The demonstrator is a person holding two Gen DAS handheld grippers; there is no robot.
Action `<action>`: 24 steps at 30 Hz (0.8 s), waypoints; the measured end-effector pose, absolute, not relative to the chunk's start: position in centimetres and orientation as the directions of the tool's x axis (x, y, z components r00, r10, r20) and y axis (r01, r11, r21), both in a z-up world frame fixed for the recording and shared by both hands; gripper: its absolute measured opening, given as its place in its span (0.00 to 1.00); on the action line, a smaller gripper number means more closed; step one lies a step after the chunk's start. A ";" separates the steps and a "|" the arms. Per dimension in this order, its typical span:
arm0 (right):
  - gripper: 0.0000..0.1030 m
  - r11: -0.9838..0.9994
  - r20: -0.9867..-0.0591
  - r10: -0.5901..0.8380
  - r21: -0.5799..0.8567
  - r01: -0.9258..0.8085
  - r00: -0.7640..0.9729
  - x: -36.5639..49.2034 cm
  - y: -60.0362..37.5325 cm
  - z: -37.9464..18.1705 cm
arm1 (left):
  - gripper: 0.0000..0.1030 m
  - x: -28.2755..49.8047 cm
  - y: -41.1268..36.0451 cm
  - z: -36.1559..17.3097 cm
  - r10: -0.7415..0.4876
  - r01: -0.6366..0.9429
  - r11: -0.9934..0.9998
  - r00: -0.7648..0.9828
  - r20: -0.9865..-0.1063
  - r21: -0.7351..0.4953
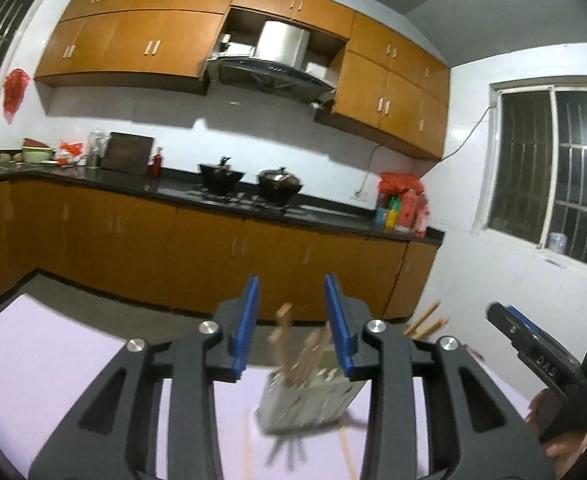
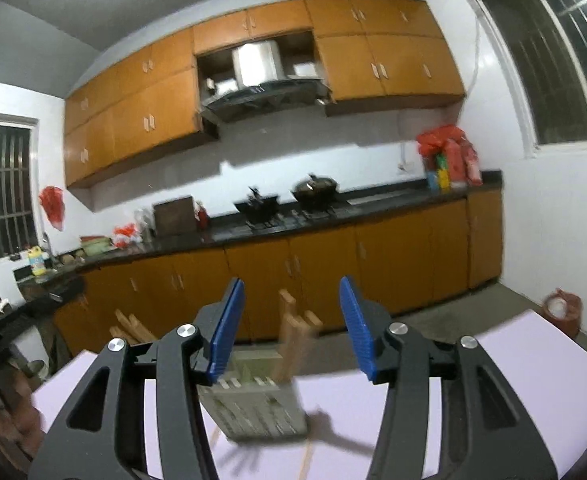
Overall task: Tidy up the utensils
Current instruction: 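Lift both chopsticks into the green holder and open both grippers, then grasp the last chopstick with the right gripper while the left gripper grasps another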
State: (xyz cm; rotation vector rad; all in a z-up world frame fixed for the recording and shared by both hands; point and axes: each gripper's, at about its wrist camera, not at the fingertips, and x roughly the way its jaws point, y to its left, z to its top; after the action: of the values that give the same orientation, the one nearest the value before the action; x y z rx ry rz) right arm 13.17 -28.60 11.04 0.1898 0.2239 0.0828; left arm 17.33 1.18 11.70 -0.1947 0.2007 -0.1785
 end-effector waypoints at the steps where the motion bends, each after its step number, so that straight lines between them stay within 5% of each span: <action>1: 0.49 0.983 -0.268 0.085 0.183 -0.036 0.960 13.2 -29.0 9.6 | 0.38 16.8 1.6 11.0 -0.176 0.136 0.970 0.964 -0.198 -0.200; 9: 0.44 0.978 -0.664 0.144 0.210 -0.003 0.733 15.8 -28.7 -2.9 | 0.40 17.9 2.9 -1.1 -0.091 0.030 0.993 0.819 -0.567 -0.116; 19: 0.41 0.973 -0.770 0.228 0.205 -0.108 0.596 16.6 -23.2 -7.9 | 0.40 17.7 1.0 -8.2 -0.114 0.066 0.993 0.711 -0.694 -0.095; 21: 0.32 0.981 -0.773 0.193 0.156 -0.115 0.604 16.2 -22.7 -8.4 | 0.40 17.6 0.7 -8.5 -0.116 0.073 0.993 0.703 -0.702 -0.091; 23: 0.08 0.989 -0.779 0.146 0.098 -0.112 0.610 16.1 -22.8 -8.4 | 0.40 18.1 0.3 -8.5 -0.116 0.079 0.993 0.692 -0.712 -0.085; 24: 0.08 0.990 -0.780 0.139 0.096 -0.102 0.611 16.3 -23.2 -8.4 | 0.40 18.3 0.1 -8.7 -0.115 0.081 0.993 0.686 -0.718 -0.081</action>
State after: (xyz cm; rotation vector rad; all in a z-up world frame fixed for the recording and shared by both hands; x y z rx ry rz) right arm 16.27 -23.22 -8.36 0.0432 0.9032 0.1391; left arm 18.28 0.06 -8.67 -0.0439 0.8073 -0.1096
